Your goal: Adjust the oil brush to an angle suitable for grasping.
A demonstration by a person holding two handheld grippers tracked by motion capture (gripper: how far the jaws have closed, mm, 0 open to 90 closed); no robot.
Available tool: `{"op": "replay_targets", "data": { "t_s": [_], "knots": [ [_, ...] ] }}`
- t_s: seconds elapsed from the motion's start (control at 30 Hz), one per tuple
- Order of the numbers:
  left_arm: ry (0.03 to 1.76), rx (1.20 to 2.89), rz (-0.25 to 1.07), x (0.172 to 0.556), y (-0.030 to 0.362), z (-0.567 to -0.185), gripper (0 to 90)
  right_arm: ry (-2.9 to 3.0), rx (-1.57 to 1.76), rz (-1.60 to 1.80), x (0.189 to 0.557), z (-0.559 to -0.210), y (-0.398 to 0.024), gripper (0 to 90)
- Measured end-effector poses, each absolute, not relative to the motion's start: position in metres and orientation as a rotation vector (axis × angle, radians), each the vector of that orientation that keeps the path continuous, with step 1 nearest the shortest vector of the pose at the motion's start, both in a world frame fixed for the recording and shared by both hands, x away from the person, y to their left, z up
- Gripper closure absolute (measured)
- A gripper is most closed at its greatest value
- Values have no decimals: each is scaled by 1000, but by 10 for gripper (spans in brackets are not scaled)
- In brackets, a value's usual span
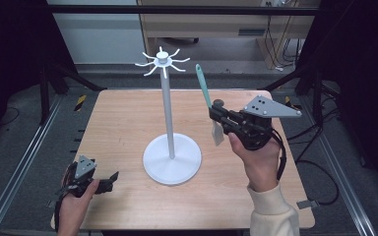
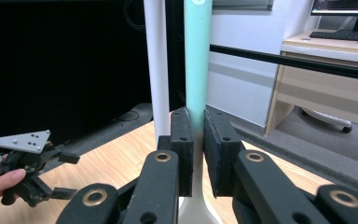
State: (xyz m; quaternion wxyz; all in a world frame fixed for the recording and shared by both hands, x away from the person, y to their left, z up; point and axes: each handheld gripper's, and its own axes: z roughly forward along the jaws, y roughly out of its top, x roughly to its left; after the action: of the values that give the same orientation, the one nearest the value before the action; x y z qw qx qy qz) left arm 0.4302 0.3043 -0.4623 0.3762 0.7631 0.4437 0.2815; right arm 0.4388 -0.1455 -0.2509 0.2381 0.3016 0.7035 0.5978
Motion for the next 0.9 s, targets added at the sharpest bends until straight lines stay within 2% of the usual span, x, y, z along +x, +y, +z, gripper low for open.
{"op": "replay_targets", "data": {
  "t_s": [0.9],
  "knots": [
    [1138,1954,721,430,305,-462,26,1984,772,1654,440,-250,-129,827]
  ]
}}
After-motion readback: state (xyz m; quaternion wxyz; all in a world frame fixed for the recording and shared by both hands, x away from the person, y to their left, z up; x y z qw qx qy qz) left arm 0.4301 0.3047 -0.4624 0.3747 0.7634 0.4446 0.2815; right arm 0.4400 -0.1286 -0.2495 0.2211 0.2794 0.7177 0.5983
